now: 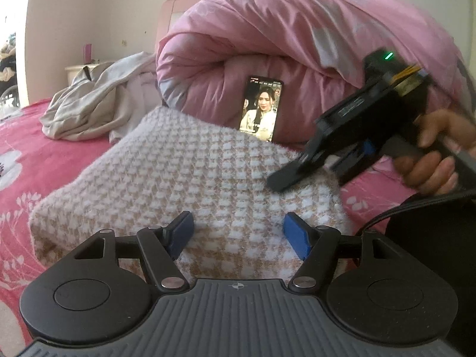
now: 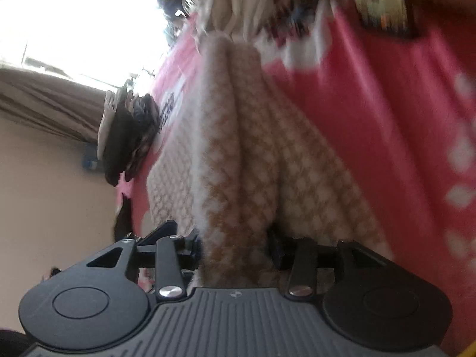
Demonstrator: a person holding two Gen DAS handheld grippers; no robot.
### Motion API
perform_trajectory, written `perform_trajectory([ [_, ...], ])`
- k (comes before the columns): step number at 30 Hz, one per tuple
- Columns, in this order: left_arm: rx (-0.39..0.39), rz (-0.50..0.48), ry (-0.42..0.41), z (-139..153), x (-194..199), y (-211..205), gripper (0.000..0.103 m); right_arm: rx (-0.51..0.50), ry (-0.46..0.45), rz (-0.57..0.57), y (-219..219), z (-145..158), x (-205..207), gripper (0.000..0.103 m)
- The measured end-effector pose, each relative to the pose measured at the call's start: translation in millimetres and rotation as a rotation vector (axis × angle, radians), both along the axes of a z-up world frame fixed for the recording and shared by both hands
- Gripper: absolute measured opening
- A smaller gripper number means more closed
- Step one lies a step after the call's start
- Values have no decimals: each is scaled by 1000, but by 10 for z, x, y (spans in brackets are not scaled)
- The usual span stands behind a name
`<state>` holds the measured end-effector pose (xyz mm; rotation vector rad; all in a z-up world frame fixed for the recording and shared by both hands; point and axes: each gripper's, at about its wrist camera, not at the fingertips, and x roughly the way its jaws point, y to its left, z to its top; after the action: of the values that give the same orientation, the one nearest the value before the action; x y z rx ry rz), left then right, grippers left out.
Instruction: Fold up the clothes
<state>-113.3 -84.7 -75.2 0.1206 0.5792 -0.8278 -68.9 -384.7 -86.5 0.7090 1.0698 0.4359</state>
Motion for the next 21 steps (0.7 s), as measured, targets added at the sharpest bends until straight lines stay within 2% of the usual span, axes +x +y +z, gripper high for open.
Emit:
perform_trajectory([
  [2, -1, 5, 8, 8, 10, -1, 70, -78, -73, -9, -17, 228, -59, 45],
  [4, -2, 13, 6, 9, 0, -13, 70, -167, -189, -21, 7, 509, -133, 39],
  [6, -4, 22, 2, 9, -10, -25, 71, -224, -327, 0, 137, 744, -227, 29],
  [7, -6, 26, 3, 8, -13, -24, 71, -249, -393, 24, 231, 822, -285, 27],
  [9, -9, 32, 6, 7, -14, -17, 71, -316, -455, 74, 475, 875, -349, 12],
  [14, -11, 36, 3, 13, -17, -12, 71, -497, -480, 152, 888, 711, -433, 7],
  [16, -17, 38, 3, 4, -17, -1, 71, -569, -412, 164, 961, 526, -407, 7],
  [17, -14, 35, 8, -8, -15, -6, 71, -590, -370, 169, 977, 411, -392, 3],
  [18, -7, 30, 10, -29, -22, -14, 72, -596, -328, 173, 983, 281, -378, 0],
  [21, 4, 29, -20, -74, -77, -32, 72, -548, -262, 145, 918, 50, -358, 0],
])
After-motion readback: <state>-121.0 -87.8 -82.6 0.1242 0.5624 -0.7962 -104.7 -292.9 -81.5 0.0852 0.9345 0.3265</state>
